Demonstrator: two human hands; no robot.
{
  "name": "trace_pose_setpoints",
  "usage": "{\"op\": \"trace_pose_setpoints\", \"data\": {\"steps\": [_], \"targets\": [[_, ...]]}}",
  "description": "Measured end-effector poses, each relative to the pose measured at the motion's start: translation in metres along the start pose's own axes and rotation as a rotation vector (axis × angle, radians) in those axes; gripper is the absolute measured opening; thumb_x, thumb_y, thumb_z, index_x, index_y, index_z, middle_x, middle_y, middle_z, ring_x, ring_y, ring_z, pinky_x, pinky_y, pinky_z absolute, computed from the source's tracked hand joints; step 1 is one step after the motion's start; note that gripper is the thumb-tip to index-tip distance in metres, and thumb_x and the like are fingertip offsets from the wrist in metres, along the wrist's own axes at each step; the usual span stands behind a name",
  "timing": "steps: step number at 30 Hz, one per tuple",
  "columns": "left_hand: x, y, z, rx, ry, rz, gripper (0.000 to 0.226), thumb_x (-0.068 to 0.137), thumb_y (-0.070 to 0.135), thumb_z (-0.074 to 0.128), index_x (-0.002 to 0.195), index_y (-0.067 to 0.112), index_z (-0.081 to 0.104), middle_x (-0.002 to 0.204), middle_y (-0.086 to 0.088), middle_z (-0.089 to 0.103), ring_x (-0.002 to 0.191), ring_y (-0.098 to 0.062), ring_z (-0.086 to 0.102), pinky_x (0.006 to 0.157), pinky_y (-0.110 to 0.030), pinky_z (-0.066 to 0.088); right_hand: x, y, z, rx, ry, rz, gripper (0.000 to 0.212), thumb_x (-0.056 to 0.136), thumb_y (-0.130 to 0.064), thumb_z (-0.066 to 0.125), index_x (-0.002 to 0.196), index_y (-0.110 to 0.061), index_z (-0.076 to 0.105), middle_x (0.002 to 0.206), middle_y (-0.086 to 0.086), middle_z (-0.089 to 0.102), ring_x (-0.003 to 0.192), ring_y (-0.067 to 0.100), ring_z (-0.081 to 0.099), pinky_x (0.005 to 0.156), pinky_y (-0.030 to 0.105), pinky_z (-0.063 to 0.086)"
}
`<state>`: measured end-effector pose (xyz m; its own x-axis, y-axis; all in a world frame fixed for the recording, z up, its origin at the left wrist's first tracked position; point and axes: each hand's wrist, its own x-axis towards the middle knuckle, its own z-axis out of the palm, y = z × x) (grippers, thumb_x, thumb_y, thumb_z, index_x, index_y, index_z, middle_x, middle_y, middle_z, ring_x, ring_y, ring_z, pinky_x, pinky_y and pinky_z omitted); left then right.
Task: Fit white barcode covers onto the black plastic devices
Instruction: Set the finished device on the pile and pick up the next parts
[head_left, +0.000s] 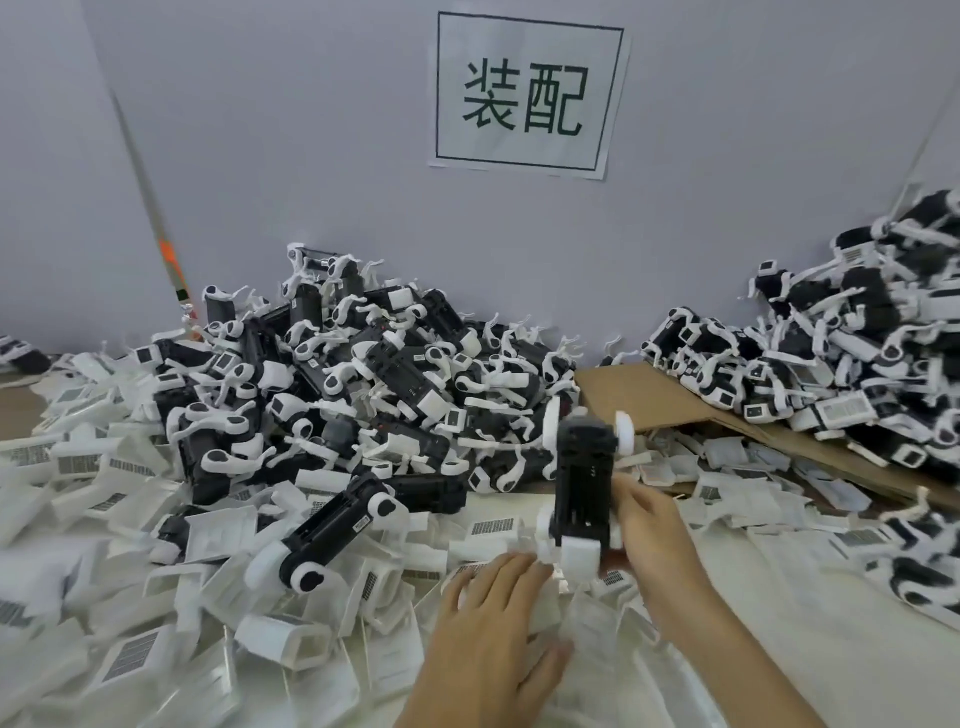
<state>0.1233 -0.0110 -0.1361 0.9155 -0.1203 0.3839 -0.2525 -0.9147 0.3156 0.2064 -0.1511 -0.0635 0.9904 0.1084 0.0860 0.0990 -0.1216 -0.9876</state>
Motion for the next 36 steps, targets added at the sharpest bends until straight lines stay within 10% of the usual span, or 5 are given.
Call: {"op": "trace_pose_setpoints", "data": {"steps": [6,17,25,30,36], "targets": [[-0.002,0.003,-0.005,-0.222,0.195,0.007,0.077,0.085,0.085,0.020,0.145,0.038,0.037,0.151,0.029,0.033,0.140,0.012,0.030,0.123,-0.035,-0.002,-0.023,0.016,-0.002,0.169,0.020,0.074,0.041,0.104,-0.018,0.046,0.077,-0.020,0.078,0.080,0.010,0.076,0.063,0.021,0.072,0.042,0.029,0.049],[-0.005,0.005,-0.016,-0.533,0.473,0.029,0.058,0.079,0.026,0.075,0.130,0.039,0.050,0.125,0.021,0.060,0.113,-0.007,0.060,0.089,-0.025,0.049,-0.038,0.036,0.029,0.177,-0.154,0.054,0.038,0.108,-0.028,0.035,0.097,-0.009,0.066,0.080,0.024,0.068,0.048,0.029,0.054,0.039,0.027,0.039],[-0.002,0.000,-0.031,-0.982,0.587,-0.315,0.034,0.076,0.058,0.058,0.099,0.037,0.071,0.071,0.010,0.068,0.057,-0.003,0.059,0.053,-0.013,0.045,-0.037,0.021,0.005,0.157,0.108,-0.377,0.006,0.090,-0.025,0.064,0.094,-0.021,0.065,0.084,-0.007,0.067,0.066,0.011,0.059,0.056,0.018,0.045],[0.000,0.002,-0.033,-1.174,0.513,-0.444,0.049,0.079,0.066,0.050,0.083,0.026,0.079,0.053,0.002,0.055,0.046,-0.006,0.041,0.043,-0.016,0.031,-0.028,0.025,0.001,0.121,-0.302,-0.291,0.053,0.079,-0.059,0.056,0.125,-0.032,0.060,0.125,-0.016,0.064,0.118,0.005,0.061,0.086,0.009,0.047],[0.002,-0.005,-0.035,-1.377,0.346,-0.606,0.068,0.063,0.079,0.051,0.078,0.019,0.079,0.074,-0.013,0.065,0.068,-0.026,0.055,0.068,-0.033,0.046,-0.029,0.022,-0.004,0.145,-0.630,-0.156,0.045,0.089,-0.057,0.052,0.110,-0.023,0.072,0.096,0.007,0.071,0.076,0.024,0.069,0.063,0.024,0.053]]}}
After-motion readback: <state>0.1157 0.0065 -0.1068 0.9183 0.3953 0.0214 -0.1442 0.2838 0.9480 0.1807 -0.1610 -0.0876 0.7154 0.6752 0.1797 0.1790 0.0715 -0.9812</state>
